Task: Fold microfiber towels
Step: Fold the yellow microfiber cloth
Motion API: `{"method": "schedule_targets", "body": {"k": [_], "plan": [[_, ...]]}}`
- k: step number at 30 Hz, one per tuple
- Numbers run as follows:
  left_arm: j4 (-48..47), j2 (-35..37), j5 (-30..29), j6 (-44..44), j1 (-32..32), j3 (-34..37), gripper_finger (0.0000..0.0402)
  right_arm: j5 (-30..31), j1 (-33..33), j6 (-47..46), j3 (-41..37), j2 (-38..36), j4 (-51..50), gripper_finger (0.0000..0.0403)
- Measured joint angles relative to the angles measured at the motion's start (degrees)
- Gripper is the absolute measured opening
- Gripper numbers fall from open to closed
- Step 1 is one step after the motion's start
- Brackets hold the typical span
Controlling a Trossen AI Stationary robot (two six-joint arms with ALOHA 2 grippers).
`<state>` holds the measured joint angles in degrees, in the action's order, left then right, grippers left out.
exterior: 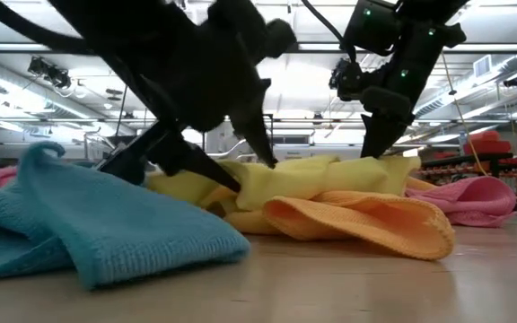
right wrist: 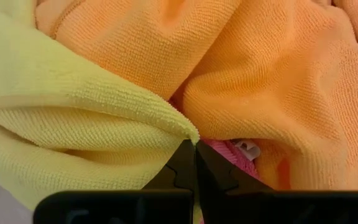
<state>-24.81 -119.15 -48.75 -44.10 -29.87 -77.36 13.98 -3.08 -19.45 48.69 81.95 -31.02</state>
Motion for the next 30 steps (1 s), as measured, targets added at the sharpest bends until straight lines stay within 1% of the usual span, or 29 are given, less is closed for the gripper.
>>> {"method": "schedule_targets", "body": {"k": [3, 5, 7, 10, 11, 15, 20, 22, 25, 27, 30], "plan": [[0.89, 0.0, -0.08, 3.85, 0.1, -0.02, 0.015, -0.42, 0.01, 0.05, 0.02, 0.0, -0.04, 0.0009], [0.86, 0.01, -0.07, 7.35, -0.14, 0.0, 0.0126, -0.5, 0.19, 0.05, 0.02, 0.0, -0.05, 0.0009], [0.69, 0.02, -0.11, 12.48, -0.66, 0.0, 0.0093, -0.6, 0.29, 0.07, 0.02, 0.0, -0.24, 0.0009], [-0.85, 0.41, 0.05, 19.0, -2.0, -0.01, 0.0026, -2.11, 0.43, 0.44, 0.04, 0.0, -1.25, 0.0009], [-2.13, 1.02, 0.0, 20.72, -2.57, 0.02, 0.0015, -3.09, 0.55, 0.7, 0.04, 0.0, -1.75, 0.0009], [-4.08, 5.7, -0.11, 28.93, -4.99, 0.02, 0.002, -8.56, 1.19, 1.9, 0.02, -0.82, -3.48, 0.001], [-3.97, 13.24, 0.82, 37.17, -8.01, -0.01, 0.0009, -19.95, 4.17, 4.67, 0.76, -3.03, -3.52, 0.001], [-3.82, 15.95, 4.22, 42.05, -8.6, -0.15, 0.0008, -22.63, 6.06, 4.62, 1.39, -3.82, -3.75, 0.001], [-3.97, 18.1, 12.31, 50.24, -8.66, -0.15, 0.0019, -24.29, 9.16, 4.75, 2.03, -4.31, -4.09, 0.001], [-4.77, 18.18, 16.31, 54.18, -8.65, -0.09, 0.0028, -25.88, 11.22, 5.33, 2.19, -4.37, -4.17, 0.001], [-5.66, 17.22, 21.12, 57.34, -8.92, -0.09, 0.0032, -27.14, 14.38, 6.4, 2.32, -4.33, -4.0, 0.001]]}}
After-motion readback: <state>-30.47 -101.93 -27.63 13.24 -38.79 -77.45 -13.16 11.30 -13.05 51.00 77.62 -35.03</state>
